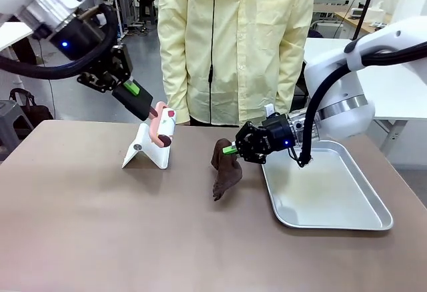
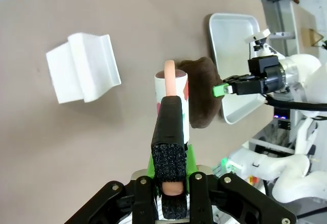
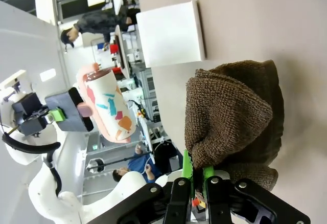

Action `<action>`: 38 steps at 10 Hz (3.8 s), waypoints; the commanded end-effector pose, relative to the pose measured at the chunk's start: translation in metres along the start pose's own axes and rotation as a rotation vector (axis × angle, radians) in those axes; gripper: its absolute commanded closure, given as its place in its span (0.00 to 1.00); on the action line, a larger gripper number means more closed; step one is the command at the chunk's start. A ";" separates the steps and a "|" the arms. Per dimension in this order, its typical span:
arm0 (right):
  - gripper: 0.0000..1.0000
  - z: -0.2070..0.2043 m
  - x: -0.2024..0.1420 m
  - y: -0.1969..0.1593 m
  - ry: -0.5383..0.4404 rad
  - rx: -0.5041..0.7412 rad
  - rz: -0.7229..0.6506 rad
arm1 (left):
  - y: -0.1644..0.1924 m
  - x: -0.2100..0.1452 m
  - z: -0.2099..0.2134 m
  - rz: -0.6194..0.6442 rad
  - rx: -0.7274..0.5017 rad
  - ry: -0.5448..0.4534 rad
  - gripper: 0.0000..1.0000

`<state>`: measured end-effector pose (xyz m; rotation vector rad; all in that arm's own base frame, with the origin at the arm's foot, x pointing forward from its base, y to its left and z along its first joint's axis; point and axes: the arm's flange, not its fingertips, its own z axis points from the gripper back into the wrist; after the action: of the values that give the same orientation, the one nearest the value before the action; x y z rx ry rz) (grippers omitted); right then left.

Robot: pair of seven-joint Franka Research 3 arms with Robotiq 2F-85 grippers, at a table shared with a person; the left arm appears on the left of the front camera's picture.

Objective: Clean the surface of the table.
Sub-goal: Return the Lint Roller and towel to their original positions.

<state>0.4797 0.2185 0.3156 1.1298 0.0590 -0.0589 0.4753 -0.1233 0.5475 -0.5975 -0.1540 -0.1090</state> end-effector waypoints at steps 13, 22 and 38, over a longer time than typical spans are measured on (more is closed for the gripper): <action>0.92 -0.010 0.029 -0.014 -0.136 -0.053 -0.108 | 0.044 0.081 -0.073 0.201 0.128 0.131 0.78; 0.92 -0.013 0.031 -0.018 -0.104 -0.038 -0.134 | 0.065 0.093 -0.101 0.173 0.168 0.076 0.78; 0.00 -0.015 0.037 -0.024 -0.054 -0.006 -0.153 | 0.077 0.089 -0.092 0.186 0.204 0.072 0.00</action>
<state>0.5057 0.2198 0.2826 1.0939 0.0854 -0.2072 0.5902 -0.1188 0.4430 -0.4114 -0.0297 0.0421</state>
